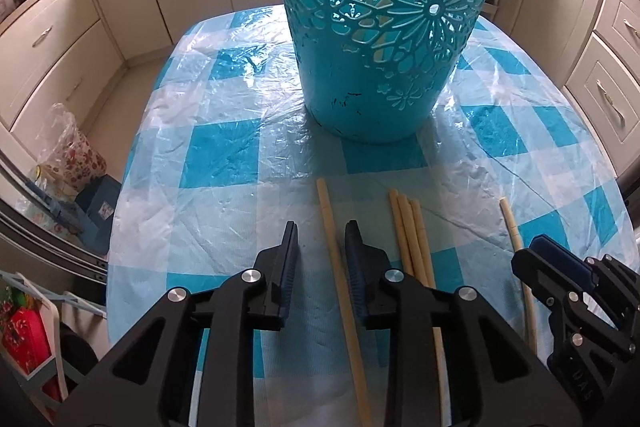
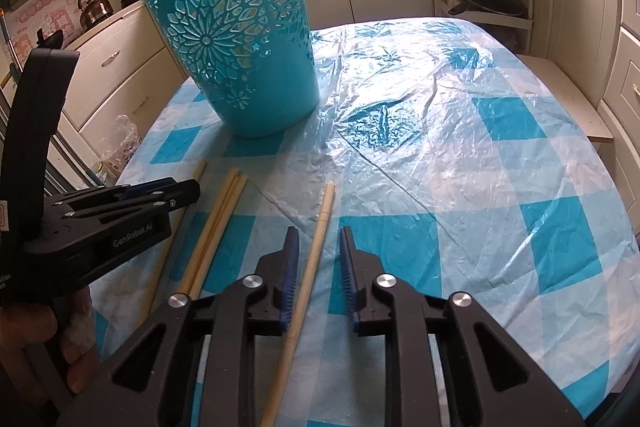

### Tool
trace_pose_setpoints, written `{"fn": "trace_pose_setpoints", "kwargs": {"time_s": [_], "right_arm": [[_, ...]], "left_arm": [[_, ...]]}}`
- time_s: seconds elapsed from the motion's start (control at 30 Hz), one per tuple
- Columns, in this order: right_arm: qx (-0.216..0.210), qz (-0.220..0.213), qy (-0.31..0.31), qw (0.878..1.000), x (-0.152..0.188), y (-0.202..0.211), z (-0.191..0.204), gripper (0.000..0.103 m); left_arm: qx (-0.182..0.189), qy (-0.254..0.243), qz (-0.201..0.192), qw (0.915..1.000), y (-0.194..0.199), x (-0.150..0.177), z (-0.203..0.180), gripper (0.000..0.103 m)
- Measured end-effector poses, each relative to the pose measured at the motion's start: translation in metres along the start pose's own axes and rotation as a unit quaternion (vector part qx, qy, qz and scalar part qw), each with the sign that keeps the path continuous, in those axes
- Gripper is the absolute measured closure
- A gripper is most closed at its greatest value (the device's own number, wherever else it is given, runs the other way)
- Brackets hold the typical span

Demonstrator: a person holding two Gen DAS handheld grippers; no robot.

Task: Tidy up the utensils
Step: 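Lower the left gripper onto a chopstick and close on it, then lift the chopstick with the left gripper and carry it over the teal basket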

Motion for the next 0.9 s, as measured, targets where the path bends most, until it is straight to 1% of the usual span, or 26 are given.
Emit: {"fn": "trace_pose_setpoints", "kwargs": {"time_s": [0.03, 0.07, 0.13, 0.17, 0.2, 0.3, 0.53, 0.9], "right_arm": [[0.002, 0.000, 0.002, 1.000, 0.000, 0.000, 0.000, 0.081], [0.003, -0.001, 0.005, 1.000, 0.000, -0.001, 0.000, 0.081], [0.007, -0.002, 0.010, 1.000, -0.001, -0.002, 0.000, 0.081], [0.008, -0.002, 0.012, 1.000, -0.001, -0.002, 0.000, 0.080], [0.010, -0.002, 0.014, 1.000, -0.001, -0.003, 0.000, 0.080], [0.015, -0.002, 0.023, 1.000, -0.001, -0.003, 0.001, 0.080], [0.019, 0.001, 0.033, 0.999, -0.001, -0.005, 0.001, 0.080], [0.025, 0.002, 0.038, 0.999, 0.002, -0.002, 0.002, 0.080]], "left_arm": [[0.001, -0.001, -0.002, 1.0000, 0.000, 0.000, 0.000, 0.080], [0.003, -0.002, -0.004, 1.0000, 0.001, 0.001, -0.001, 0.083], [0.013, -0.003, -0.006, 0.9999, 0.001, 0.001, -0.003, 0.090], [0.018, -0.006, -0.007, 0.9998, 0.001, 0.001, -0.005, 0.096], [0.019, -0.009, -0.008, 0.9998, 0.001, 0.002, -0.007, 0.097], [0.027, -0.009, -0.009, 0.9996, 0.003, 0.002, -0.009, 0.098], [0.030, -0.008, -0.028, 0.9991, 0.019, -0.004, -0.008, 0.098], [0.033, -0.009, -0.083, 0.9960, 0.075, -0.033, -0.006, 0.098]]}}
Point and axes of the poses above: each gripper's, at about its wrist camera, not at the fingertips, and y roughly against the way its jaws point, z to its left, x to its underside, the point moved 9 cm from there along -y, roughly the way its jaws point, and after that the axes turned 12 degrees about -z, right-handed, at the moved point
